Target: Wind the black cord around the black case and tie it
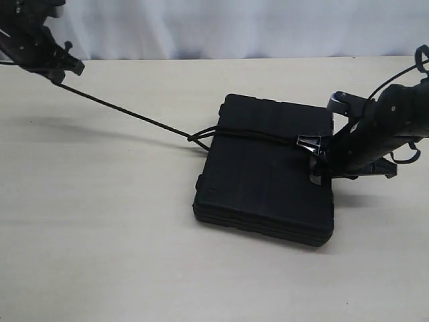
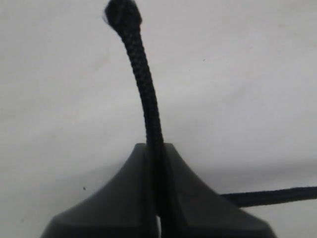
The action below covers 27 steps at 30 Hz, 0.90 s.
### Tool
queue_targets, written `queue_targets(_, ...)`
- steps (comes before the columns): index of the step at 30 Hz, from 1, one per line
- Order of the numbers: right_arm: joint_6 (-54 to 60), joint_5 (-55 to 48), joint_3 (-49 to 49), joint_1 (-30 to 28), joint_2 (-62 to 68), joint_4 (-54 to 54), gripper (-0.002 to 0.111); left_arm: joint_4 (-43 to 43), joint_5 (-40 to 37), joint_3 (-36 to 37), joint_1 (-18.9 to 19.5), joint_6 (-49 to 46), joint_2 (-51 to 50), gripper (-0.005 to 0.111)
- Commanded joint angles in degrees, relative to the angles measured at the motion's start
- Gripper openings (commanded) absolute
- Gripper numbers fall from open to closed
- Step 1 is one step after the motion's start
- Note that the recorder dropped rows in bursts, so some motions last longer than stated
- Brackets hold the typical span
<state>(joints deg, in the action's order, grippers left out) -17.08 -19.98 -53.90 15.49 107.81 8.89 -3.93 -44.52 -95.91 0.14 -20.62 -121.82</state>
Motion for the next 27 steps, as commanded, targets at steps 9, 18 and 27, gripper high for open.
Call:
queue_targets(9, 1.16, 2.36, 0.31, -0.67, -1.00, -0.36, 0.004, 1.72, 6.40, 4.95, 8.76, 1.35, 0.52, 0.000)
queue_targets(18, 1.59, 3.13, -0.02, -0.67, -1.00, -0.11, 0.004, -1.20, 5.17, 4.95, 8.76, 1.35, 0.52, 0.000)
queue_targets(27, 19.68, 3.40, -0.01, -0.67, -1.00, 18.97, 0.004, -1.20, 4.24, 4.95, 8.76, 1.35, 0.52, 0.040)
